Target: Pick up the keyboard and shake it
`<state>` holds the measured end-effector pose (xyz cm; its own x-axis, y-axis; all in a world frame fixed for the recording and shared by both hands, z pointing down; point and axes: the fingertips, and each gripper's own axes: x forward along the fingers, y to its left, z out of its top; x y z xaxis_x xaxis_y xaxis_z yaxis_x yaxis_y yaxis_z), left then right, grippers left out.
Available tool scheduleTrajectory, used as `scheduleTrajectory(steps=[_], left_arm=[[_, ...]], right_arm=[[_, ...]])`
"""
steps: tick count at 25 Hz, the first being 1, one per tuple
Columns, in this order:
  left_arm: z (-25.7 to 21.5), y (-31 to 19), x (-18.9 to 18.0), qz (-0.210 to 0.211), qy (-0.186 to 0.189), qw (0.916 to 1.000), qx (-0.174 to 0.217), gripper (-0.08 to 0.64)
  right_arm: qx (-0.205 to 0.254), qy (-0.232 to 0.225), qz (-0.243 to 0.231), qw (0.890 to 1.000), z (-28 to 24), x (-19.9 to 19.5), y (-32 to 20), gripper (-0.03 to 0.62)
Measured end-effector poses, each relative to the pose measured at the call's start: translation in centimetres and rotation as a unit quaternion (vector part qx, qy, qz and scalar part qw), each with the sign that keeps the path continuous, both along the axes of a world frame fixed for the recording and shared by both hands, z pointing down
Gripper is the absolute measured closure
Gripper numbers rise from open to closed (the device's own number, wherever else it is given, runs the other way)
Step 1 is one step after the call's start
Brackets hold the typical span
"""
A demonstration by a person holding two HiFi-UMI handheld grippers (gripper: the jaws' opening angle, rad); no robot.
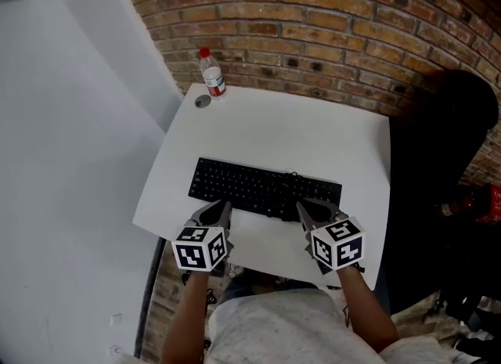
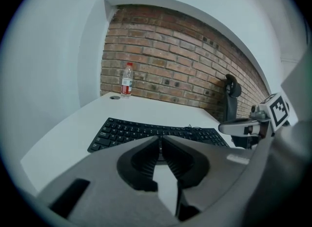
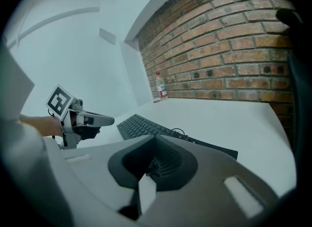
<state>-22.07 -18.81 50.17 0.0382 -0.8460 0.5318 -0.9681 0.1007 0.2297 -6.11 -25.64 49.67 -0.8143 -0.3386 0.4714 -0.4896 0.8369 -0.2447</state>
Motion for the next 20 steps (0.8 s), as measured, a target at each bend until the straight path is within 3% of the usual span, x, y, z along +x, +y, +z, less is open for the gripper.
scheduleTrajectory(steps=[9, 20], left_arm=[[1.3, -2.5, -4.6, 0.062, 0.019, 0.9977, -0.017, 0.482], [3.5, -4.5, -11.3, 0.109, 0.023, 0.9919, -0.060, 0.329]], right_arm=[[-0.013, 0.018, 0.079, 0.997, 1.4, 1.0, -2.6, 0.524], [-0.011, 0.062, 0.169, 0.984, 2.6, 4.3, -4.6, 0.424]])
